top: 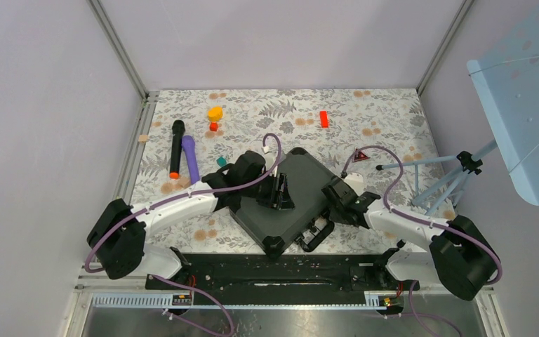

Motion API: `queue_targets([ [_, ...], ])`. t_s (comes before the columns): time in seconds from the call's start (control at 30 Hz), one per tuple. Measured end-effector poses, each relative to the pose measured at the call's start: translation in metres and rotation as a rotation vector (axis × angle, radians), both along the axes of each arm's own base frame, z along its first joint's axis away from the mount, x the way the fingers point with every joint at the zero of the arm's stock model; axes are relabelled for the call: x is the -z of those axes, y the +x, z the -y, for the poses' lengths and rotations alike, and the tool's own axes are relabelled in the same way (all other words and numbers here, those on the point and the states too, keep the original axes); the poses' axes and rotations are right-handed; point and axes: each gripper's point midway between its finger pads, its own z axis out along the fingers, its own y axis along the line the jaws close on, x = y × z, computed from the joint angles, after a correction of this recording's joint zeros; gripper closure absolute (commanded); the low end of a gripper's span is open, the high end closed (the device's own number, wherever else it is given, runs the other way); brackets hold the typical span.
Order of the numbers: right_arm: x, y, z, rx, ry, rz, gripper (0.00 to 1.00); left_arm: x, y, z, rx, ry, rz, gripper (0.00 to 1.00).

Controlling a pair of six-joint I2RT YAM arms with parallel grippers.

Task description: Pack up texas hold em set

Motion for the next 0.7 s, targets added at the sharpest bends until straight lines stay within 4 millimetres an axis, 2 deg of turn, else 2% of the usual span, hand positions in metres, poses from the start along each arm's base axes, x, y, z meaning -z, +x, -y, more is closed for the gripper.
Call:
queue_targets([
  [0.3, -0.015, 0.030, -0.022, -0.105, -0.006, 0.061, 0.69, -0.001, 0.002, -0.001, -0.011, 0.000, 0.008, 0.48],
  [0.47, -0.018, 0.034, -0.025, -0.129, -0.002, 0.080, 0.69, -0.004, 0.004, -0.006, -0.020, 0.008, 0.025, 0.46],
  [0.7, -0.024, 0.032, -0.025, -0.129, 0.054, 0.141, 0.68, -0.017, 0.009, -0.029, -0.067, 0.060, 0.074, 0.45],
])
